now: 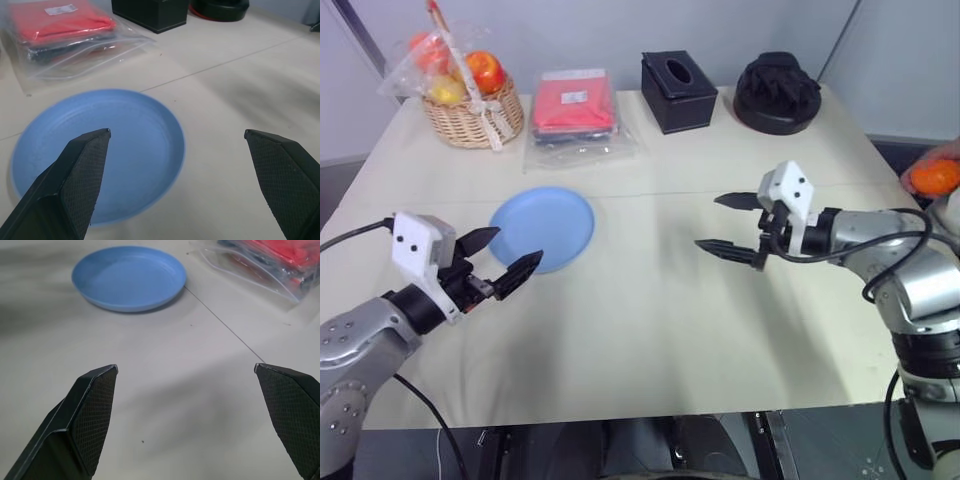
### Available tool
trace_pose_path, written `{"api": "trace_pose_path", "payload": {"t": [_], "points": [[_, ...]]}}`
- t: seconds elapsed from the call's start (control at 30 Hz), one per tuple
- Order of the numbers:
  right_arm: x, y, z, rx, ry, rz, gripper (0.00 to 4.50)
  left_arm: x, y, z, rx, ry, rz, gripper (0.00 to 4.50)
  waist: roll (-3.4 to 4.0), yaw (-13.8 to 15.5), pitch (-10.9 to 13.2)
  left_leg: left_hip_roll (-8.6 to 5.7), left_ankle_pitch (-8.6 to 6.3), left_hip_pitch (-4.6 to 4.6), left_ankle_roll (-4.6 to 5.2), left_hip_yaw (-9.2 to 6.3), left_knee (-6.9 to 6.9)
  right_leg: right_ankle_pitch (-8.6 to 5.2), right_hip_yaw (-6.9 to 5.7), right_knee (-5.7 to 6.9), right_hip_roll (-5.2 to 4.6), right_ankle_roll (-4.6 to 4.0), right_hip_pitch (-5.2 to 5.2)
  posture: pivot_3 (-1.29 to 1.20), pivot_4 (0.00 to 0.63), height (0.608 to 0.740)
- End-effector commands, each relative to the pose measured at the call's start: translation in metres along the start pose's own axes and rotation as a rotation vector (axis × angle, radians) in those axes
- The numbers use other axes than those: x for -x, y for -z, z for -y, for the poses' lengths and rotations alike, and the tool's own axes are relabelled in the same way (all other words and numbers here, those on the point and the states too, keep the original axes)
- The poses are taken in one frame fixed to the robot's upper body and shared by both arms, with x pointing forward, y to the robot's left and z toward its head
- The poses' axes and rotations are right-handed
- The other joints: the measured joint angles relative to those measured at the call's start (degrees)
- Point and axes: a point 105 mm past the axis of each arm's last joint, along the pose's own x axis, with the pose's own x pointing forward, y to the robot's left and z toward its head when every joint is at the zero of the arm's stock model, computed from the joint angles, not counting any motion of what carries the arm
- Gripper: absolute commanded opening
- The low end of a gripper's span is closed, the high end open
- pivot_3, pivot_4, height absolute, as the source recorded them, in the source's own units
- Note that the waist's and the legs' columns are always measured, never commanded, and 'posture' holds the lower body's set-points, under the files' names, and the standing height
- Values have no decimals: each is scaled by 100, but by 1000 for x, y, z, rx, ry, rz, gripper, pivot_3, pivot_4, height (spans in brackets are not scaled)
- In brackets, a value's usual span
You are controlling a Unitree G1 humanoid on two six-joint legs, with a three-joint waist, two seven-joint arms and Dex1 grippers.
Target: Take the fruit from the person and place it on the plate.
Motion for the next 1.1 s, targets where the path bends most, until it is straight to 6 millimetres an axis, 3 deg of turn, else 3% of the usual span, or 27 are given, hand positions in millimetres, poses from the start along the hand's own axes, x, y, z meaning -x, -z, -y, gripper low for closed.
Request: {"api": "trace_pose_path", "payload": {"t": [0.03, 0.2, 0.73, 1.1], "points": [[7, -9, 10, 46, 36, 17, 4496, -1, -5, 7, -56, 9, 13, 4500, 0, 1, 0, 0, 0, 0, 0, 0, 0, 0, 0, 0, 0, 0, 0, 0, 150, 740], [9, -4, 13, 41, 32, 3, 4496, -1, -5, 14, -39, 31, 8, 4500, 0, 0, 0, 0, 0, 0, 0, 0, 0, 0, 0, 0, 0, 0, 0, 0, 150, 740], [-4, -11, 8, 54, 3, 37, 4496, 9, -14, 4, -27, -8, 30, 4500, 0, -6, 0, 0, 0, 0, 0, 0, 1, 0, 0, 2, 0, 0, 0, 0, 150, 740], [-3, -9, 9, 54, 12, 32, 4496, 4, -14, 4, -31, 5, 29, 4500, 0, -8, 0, 0, 0, 0, 0, 1, 1, 0, 0, 2, 0, 0, 0, 0, 150, 740]]}}
